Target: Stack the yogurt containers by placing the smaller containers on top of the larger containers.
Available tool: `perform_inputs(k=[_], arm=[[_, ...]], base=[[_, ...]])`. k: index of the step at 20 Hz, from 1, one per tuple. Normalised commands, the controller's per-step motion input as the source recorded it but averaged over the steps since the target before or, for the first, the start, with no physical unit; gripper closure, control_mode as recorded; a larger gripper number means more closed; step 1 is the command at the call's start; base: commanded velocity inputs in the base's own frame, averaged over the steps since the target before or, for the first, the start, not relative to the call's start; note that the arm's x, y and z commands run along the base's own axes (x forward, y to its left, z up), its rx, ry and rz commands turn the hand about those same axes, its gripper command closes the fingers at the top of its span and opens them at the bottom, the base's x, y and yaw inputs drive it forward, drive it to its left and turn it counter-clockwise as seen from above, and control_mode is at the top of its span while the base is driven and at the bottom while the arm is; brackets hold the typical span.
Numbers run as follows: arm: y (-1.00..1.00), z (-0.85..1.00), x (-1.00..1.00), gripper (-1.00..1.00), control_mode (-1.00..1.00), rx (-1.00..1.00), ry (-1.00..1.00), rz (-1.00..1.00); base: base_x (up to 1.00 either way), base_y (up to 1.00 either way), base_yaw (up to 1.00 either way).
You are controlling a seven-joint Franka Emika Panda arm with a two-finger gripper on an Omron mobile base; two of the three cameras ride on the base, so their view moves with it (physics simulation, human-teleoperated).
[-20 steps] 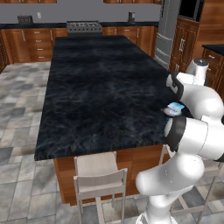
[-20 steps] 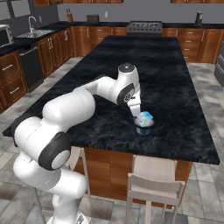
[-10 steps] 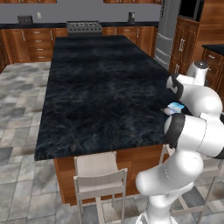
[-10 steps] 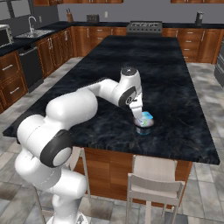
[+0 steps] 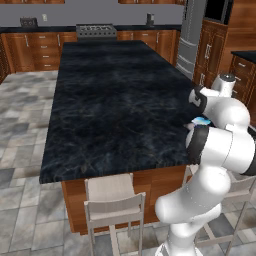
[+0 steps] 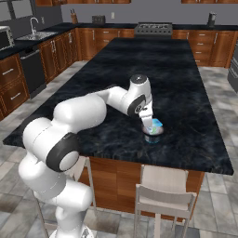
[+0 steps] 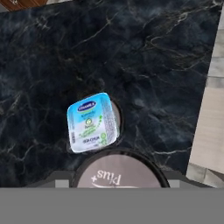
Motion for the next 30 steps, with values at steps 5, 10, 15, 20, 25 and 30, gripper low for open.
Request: perform_inputs(k=[5,10,15,20,25,30], arm=[[-0.14,-0.06,0.14,1.00,-1.00,0.00,0.00,0.00],[-0.02,-0.01,0.18,1.00,-1.00,0.00,0.00,0.00],[-0.01,-0.04,0.15,1.00,-1.00,0.00,0.00,0.00],[-0.08,-0.07,0.09,1.00,-1.00,0.00,0.00,0.00],[-0.05,-0.07,0.06,1.00,-1.00,0.00,0.00,0.00],[-0.01,-0.11,0.09,1.00,-1.00,0.00,0.00,0.00]], base=[[0.00,0.00,0.00],[0.00,0.00,0.00],[0.00,0.00,0.00],[0.00,0.00,0.00],[0.00,0.00,0.00],[0.00,0.00,0.00]])
